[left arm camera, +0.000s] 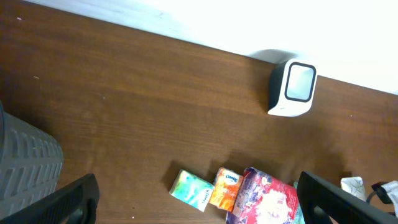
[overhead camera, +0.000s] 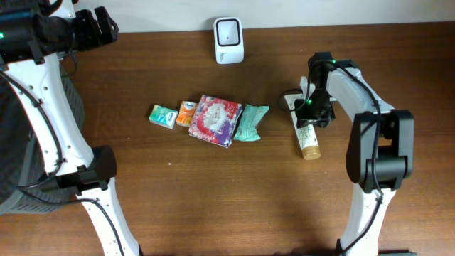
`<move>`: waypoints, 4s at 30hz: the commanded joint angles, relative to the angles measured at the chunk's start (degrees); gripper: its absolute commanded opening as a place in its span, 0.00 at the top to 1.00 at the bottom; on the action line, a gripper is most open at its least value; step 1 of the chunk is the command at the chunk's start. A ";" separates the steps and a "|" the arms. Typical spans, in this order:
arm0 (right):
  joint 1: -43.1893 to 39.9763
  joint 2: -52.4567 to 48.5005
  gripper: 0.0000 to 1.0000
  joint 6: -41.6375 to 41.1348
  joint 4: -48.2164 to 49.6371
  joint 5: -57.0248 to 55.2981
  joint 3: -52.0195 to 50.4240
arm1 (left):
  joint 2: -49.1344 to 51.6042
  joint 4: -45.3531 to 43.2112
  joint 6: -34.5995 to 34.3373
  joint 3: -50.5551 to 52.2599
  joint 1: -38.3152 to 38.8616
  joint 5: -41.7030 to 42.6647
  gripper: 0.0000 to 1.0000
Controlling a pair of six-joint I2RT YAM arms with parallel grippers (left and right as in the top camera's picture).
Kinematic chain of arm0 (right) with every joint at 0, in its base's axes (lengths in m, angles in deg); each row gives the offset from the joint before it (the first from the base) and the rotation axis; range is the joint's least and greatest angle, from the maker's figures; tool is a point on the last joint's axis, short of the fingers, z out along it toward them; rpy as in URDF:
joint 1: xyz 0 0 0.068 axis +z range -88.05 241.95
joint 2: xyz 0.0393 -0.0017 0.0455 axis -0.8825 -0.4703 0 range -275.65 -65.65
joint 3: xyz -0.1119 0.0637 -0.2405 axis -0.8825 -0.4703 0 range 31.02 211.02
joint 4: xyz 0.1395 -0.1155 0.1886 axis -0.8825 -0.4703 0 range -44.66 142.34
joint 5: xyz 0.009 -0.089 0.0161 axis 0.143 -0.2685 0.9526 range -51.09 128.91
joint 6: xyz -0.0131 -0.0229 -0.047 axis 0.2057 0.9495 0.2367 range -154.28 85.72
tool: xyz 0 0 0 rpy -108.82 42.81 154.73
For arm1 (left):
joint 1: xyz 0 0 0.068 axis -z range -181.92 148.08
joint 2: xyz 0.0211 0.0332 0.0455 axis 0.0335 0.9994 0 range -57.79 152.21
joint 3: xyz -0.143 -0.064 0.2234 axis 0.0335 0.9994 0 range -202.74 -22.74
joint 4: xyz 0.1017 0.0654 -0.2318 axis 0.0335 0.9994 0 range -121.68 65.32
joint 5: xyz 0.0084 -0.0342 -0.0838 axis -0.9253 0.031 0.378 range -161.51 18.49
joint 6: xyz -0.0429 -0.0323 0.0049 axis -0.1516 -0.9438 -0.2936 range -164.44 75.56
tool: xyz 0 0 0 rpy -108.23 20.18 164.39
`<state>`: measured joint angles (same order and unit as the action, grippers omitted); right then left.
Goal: Scan the item barcode
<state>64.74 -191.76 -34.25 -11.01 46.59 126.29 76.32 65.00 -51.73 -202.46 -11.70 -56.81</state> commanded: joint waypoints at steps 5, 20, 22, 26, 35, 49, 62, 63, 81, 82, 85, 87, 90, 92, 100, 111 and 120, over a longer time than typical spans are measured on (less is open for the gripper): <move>2.56 -0.66 0.96 -5.01 -3.28 8.28 11.78 | 0.13 0.02 0.72 0.11 -0.11 0.00 0.01; 17.88 -9.46 0.96 -14.32 59.06 -7.23 27.21 | 0.13 0.02 0.72 0.11 -0.13 0.02 0.01; 17.75 -11.19 0.96 -20.24 60.92 -9.51 27.21 | 0.13 0.02 0.72 0.11 -0.13 0.02 0.01; 17.73 -11.54 0.96 -28.89 62.71 -9.64 27.21 | 0.13 0.02 0.72 0.11 -0.13 0.02 0.01; 14.62 -11.06 0.96 -61.66 63.39 -3.10 27.23 | 0.13 0.02 0.72 0.11 -0.13 0.02 0.01; -24.79 4.04 0.96 -20.79 10.71 -27.67 25.88 | 0.13 0.02 0.72 0.11 -0.61 0.02 0.01; -43.91 -1.05 0.38 -16.68 8.04 10.12 20.79 | 0.13 0.02 0.72 0.11 -1.11 0.02 0.01; -42.91 -1.05 0.38 -14.88 7.98 19.80 20.76 | 0.13 0.02 0.72 0.11 -1.11 0.02 0.01; 10.54 -1.07 0.18 -9.38 7.65 26.34 2.34 | 0.13 0.02 0.72 0.11 -1.16 0.02 0.01; 11.08 -1.07 0.32 -9.40 9.27 26.34 1.16 | 0.13 0.02 0.72 0.11 -1.16 0.02 0.01; 11.13 -1.07 0.60 -9.57 10.54 26.34 0.76 | 0.13 0.02 0.72 0.11 -1.16 0.02 0.01; 11.13 -1.07 0.61 -9.55 10.58 26.32 -0.09 | 0.13 0.02 0.72 0.11 -1.16 0.02 0.01; 11.13 -1.07 0.92 -9.55 13.16 26.36 -3.48 | 0.13 0.02 0.72 0.11 -1.16 0.02 0.01; 10.93 -0.90 0.96 -9.53 13.05 31.23 -3.06 | 0.13 0.02 0.72 0.11 -1.16 0.02 0.01; 5.09 10.80 0.96 -9.53 13.25 43.93 13.27 | 0.13 0.02 0.72 0.11 -1.01 0.02 0.01; 18.21 11.32 0.96 -6.29 21.64 36.41 13.49 | 0.13 0.02 0.72 0.11 -1.05 0.02 0.01; 18.21 11.30 0.96 -6.32 19.26 33.59 13.49 | 0.13 0.02 0.72 0.11 -1.05 0.02 0.01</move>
<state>82.44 -181.11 -41.31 8.35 80.62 139.23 76.32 65.00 -51.71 -202.46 -12.40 -56.81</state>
